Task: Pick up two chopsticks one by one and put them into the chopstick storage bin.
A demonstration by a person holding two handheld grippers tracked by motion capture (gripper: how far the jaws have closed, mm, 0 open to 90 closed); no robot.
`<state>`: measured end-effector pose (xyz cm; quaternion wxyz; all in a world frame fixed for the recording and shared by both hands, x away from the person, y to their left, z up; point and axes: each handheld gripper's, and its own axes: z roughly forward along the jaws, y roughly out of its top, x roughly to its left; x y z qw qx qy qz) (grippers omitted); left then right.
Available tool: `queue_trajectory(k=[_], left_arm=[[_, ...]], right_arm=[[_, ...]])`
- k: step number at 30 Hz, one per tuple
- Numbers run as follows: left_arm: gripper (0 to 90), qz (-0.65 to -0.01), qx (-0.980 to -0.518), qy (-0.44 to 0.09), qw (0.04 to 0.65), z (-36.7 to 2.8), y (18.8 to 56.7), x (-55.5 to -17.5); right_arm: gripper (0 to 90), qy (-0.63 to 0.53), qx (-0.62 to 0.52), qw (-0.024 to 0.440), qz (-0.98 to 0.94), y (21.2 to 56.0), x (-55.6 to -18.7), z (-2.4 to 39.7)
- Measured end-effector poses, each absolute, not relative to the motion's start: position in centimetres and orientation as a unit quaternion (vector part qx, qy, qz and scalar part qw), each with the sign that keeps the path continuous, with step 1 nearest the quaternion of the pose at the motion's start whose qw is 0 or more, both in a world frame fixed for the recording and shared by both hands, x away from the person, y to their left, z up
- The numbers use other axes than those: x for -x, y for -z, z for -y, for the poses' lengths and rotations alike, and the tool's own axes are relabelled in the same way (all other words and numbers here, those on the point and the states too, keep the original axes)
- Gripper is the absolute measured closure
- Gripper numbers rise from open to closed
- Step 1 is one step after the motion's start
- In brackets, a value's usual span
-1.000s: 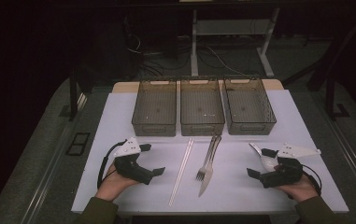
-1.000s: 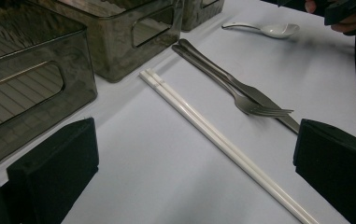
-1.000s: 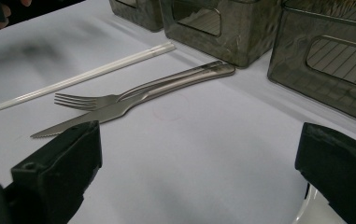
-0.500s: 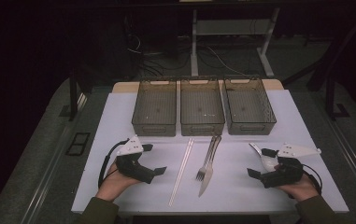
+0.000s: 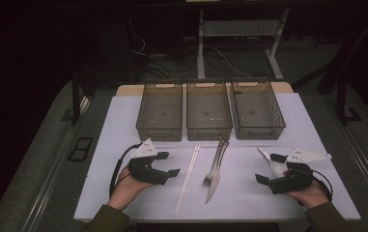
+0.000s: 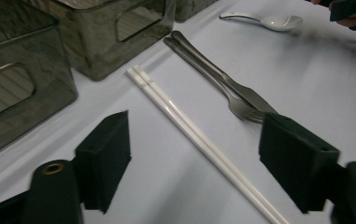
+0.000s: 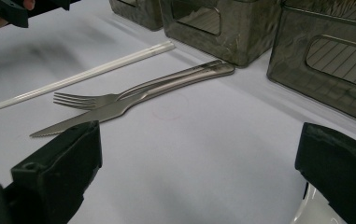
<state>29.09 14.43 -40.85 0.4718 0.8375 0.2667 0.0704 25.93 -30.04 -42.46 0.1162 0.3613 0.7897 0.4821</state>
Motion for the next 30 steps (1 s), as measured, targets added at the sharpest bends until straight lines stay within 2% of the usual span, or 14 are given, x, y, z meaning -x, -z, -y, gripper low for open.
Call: queue_trajectory(k=[9, 18, 23, 30], left_arm=[[41.0, -0.270, -0.851, -0.051, 0.448, -12.8, 41.7, -29.1], [59.6, -0.283, -0.860, -0.020, 0.424, -11.8, 42.9, -28.9], [66.2, -0.280, -0.869, -0.014, 0.408, -11.7, 43.2, -28.8], [69.8, -0.268, -0.880, -0.008, 0.391, -11.0, 43.8, -28.5]], right_arm=[[0.7, -0.482, -0.360, 0.120, -0.790, 42.5, -26.0, 30.1], [0.6, -0.480, -0.361, 0.122, -0.790, 42.5, -26.0, 30.0], [0.7, -0.480, -0.361, 0.123, -0.790, 42.5, -26.0, 30.0], [0.7, -0.480, -0.362, 0.124, -0.790, 42.5, -25.9, 30.0]])
